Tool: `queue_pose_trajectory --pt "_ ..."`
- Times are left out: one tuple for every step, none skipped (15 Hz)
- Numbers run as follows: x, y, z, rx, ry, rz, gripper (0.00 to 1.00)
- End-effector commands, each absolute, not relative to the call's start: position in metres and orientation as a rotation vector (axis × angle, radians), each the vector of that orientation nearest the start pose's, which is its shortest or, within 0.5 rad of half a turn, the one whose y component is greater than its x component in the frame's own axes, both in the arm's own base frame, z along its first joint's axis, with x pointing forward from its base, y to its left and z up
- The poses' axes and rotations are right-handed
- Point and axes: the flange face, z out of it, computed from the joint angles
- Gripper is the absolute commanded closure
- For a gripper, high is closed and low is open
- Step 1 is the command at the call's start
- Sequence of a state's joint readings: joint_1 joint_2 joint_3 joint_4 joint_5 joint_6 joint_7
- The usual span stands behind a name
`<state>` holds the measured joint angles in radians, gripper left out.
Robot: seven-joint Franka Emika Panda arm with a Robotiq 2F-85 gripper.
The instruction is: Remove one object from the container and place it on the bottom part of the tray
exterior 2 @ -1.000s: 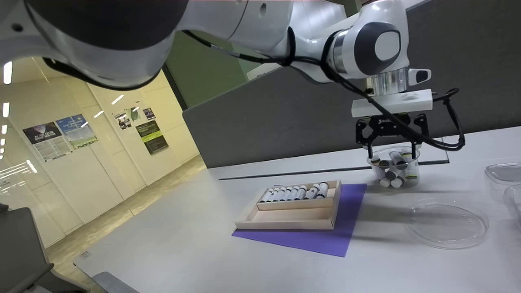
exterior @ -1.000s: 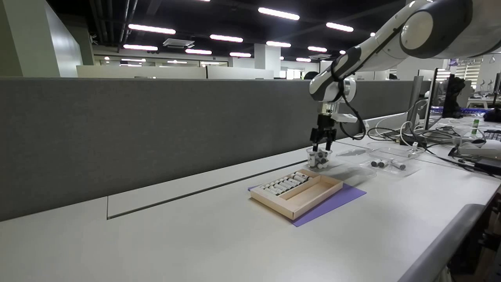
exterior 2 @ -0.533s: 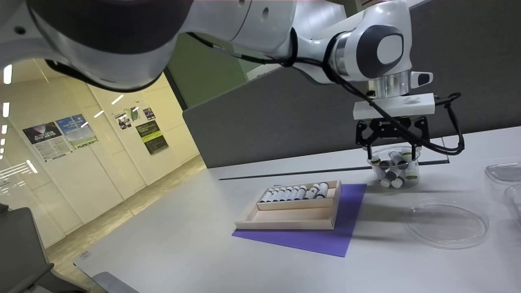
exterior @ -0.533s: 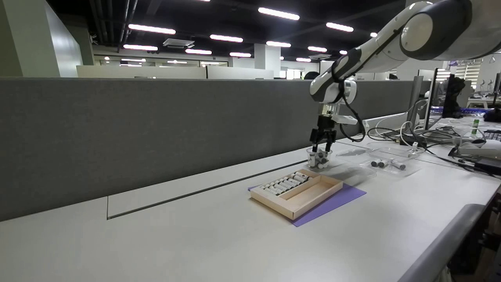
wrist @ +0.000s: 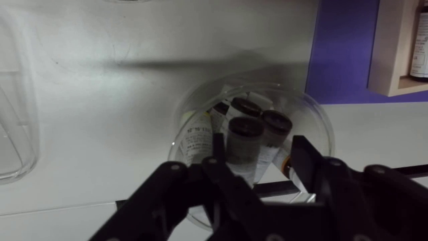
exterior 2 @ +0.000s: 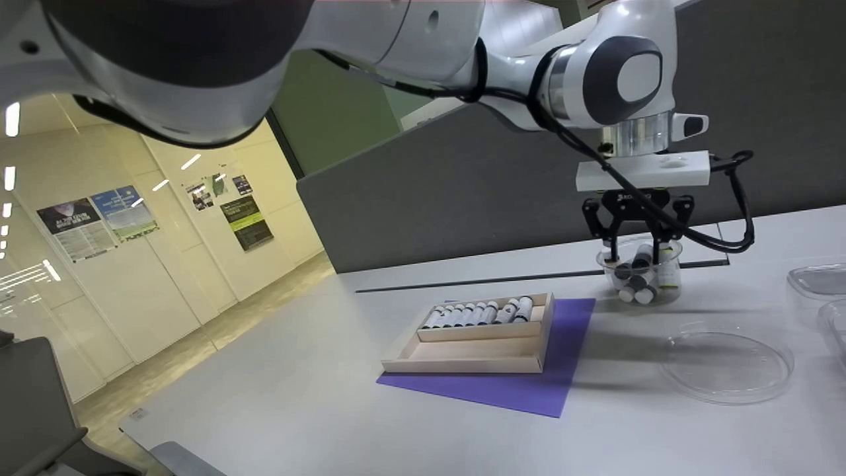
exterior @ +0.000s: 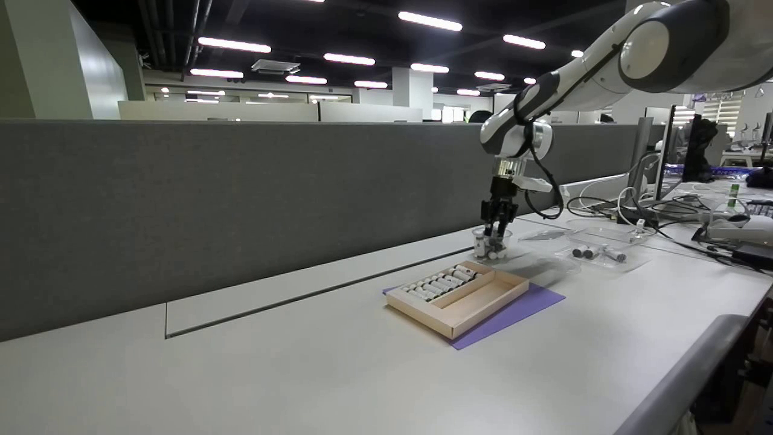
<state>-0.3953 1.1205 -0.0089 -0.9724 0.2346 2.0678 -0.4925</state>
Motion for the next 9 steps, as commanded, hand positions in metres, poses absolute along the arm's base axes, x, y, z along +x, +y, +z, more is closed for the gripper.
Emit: queue_pose_trajectory --pt "0.724 -0.303 0.167 -2.929 0.067 -0.103 0.80" --pt "0.723 -0.305 0.166 -2.926 0.074 -0.099 0.87" --pt "0.722 -0.307 0.166 -2.923 0.082 -0.097 0.88" --pt "0.721 -0.309 0.165 -2.922 0.088 -0.095 0.70" --pt "0.721 -0.310 0.166 -2.917 0.092 -0.093 0.59" --pt "0.720 -0.312 0.165 -2.925 0.103 -0.090 0.93" --pt "0.719 -0.313 0.164 -2.924 0.113 -0.079 0.91" --pt "0.719 -0.314 0.165 -2.924 0.124 -0.073 0.94" --pt "0.719 -0.316 0.168 -2.919 0.136 -0.065 0.98"
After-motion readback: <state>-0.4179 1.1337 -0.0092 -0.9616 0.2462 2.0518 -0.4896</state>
